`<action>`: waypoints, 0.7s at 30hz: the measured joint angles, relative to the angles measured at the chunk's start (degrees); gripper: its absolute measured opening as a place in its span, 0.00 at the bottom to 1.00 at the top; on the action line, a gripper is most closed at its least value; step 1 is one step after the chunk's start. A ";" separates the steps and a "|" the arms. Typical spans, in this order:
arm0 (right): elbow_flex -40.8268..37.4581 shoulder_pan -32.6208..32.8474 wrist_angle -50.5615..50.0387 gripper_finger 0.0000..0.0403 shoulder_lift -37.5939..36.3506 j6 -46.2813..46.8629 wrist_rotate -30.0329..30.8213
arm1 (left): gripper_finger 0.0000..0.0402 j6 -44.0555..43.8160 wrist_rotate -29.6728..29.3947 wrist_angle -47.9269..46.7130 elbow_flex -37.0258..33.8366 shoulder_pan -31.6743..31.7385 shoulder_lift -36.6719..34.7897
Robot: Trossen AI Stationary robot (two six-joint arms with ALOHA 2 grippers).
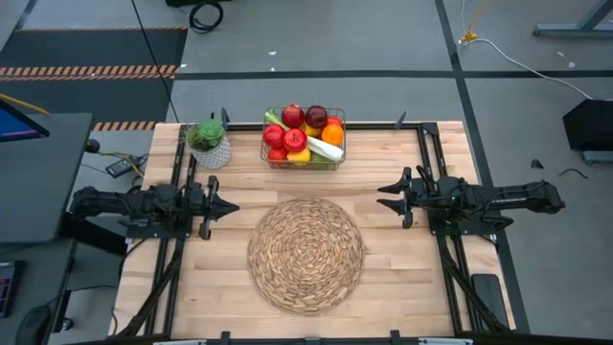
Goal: Build produce basket
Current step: Return to Home Position
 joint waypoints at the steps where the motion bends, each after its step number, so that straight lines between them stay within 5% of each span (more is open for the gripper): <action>1: 0.00 0.00 -0.20 0.42 -0.16 -0.13 -0.22 | 0.03 0.21 -0.06 -0.36 0.00 0.00 0.07; 21: 0.00 -0.04 -2.15 0.41 -0.14 -4.64 0.01 | 0.03 4.32 0.00 0.00 -0.04 0.00 6.44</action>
